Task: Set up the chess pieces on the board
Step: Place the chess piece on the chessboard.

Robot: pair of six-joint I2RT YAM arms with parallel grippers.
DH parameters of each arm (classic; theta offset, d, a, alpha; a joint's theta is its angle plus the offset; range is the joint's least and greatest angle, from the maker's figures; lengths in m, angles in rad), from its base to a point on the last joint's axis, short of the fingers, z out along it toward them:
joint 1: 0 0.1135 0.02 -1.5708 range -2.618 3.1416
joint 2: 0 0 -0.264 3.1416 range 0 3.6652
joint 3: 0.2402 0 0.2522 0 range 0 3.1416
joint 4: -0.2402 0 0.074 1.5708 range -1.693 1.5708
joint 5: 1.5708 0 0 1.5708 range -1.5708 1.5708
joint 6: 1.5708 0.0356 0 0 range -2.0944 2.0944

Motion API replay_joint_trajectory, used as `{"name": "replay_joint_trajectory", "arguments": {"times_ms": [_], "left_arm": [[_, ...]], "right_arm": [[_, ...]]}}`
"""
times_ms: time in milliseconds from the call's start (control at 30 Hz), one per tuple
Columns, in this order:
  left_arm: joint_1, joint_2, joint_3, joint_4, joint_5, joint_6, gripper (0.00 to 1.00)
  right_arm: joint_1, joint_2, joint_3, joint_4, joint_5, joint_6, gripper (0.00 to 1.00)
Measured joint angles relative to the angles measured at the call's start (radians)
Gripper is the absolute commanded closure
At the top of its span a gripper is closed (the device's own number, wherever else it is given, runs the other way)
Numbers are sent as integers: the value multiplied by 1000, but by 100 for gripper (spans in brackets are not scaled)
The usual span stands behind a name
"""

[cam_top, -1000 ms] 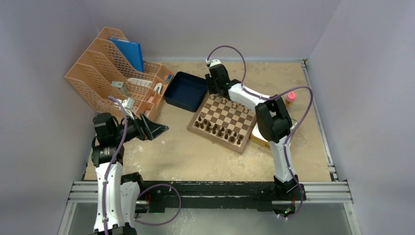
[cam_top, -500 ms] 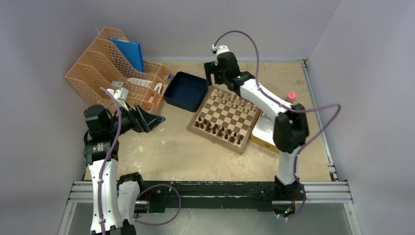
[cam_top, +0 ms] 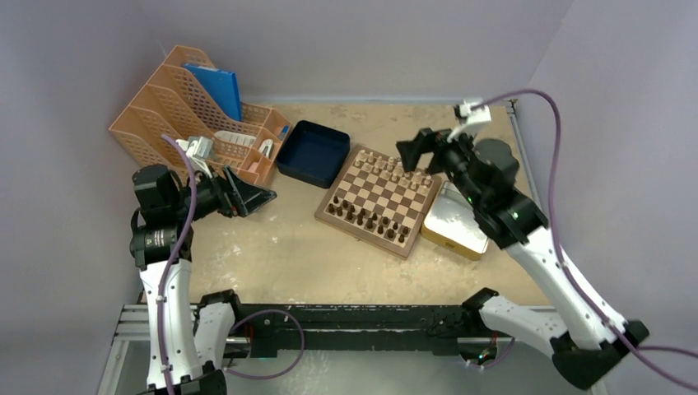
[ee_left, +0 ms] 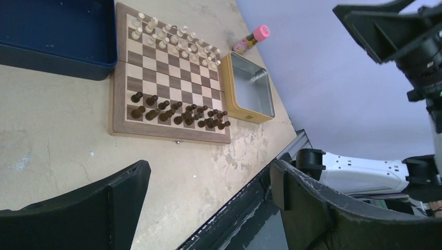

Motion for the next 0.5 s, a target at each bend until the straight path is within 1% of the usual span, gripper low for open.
{"name": "replay_joint_trajectory", "arguments": {"times_ms": [167,267,367,433,500], "left_arm": [[0,-8,16,-51,7,14,14],[0,-19,14,-56,8,20,14],[0,-38,-12,-41,8,23,14],[0,-59,-55,-18,9,22,13],[0,-67,-100,2,5,16,11]], "right_arm": [[0,-212,-163,-17,-35,34,1],[0,-275,-222,-21,-25,48,1],[0,-278,-233,-17,-19,59,2],[0,-244,-233,-5,-18,58,6],[0,-176,-228,8,-16,53,15]]}}
